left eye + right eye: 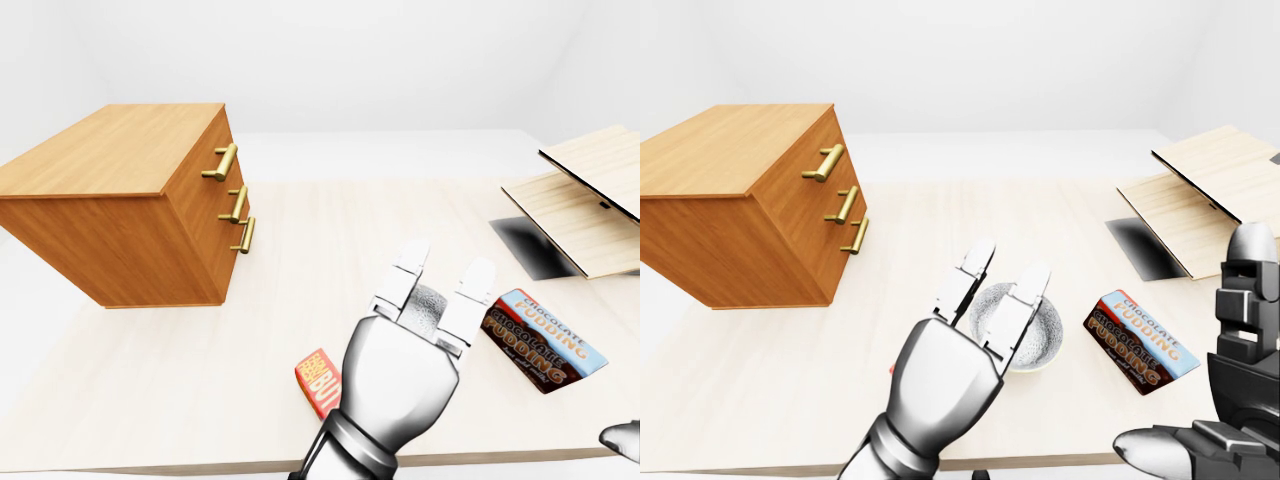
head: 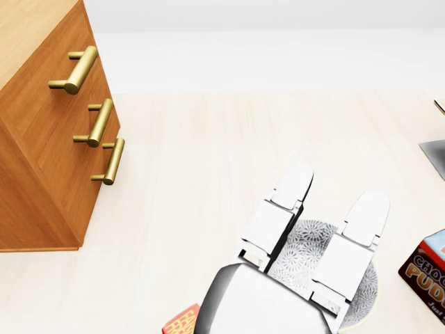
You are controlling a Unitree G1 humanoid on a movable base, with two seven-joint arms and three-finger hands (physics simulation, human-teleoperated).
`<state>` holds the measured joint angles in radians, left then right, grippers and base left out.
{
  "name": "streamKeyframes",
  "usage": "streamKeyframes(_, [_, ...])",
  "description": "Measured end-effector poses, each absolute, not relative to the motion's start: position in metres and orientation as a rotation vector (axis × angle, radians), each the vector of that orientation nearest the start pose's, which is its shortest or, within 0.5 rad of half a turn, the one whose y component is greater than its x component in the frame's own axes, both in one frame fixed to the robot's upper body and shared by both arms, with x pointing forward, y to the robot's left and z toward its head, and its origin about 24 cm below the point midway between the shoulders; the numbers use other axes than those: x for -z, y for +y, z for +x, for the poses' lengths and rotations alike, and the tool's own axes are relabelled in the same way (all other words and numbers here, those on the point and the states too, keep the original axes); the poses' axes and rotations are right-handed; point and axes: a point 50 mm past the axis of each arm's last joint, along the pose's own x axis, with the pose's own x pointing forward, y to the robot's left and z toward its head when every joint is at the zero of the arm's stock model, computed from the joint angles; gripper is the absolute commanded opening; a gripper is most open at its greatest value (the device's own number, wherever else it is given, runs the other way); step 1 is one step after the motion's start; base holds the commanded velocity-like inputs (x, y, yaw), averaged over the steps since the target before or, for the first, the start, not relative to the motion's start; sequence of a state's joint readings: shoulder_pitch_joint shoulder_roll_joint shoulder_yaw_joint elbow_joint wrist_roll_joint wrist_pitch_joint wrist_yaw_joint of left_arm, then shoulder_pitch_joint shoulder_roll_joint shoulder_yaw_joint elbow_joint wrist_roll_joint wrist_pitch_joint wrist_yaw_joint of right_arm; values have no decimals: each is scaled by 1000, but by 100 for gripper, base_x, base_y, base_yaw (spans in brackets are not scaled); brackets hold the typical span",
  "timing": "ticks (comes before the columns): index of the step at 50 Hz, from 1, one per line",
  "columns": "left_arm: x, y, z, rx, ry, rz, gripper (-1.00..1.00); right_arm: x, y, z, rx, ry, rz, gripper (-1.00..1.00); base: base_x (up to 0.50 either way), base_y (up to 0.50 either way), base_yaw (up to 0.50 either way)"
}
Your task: Close the top drawer of the cabinet and put the bowl on top of it.
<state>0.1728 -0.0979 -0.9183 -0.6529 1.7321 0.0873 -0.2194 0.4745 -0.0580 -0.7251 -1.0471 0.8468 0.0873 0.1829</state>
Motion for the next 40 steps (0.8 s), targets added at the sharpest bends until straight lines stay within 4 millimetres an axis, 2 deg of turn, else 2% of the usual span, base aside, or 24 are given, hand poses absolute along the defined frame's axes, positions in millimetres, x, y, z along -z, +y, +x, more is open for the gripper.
streamKeyframes(40, [-131, -23, 157, 341, -652, 1324, 100, -208, -245, 93, 136, -684, 140, 100, 0, 0, 0])
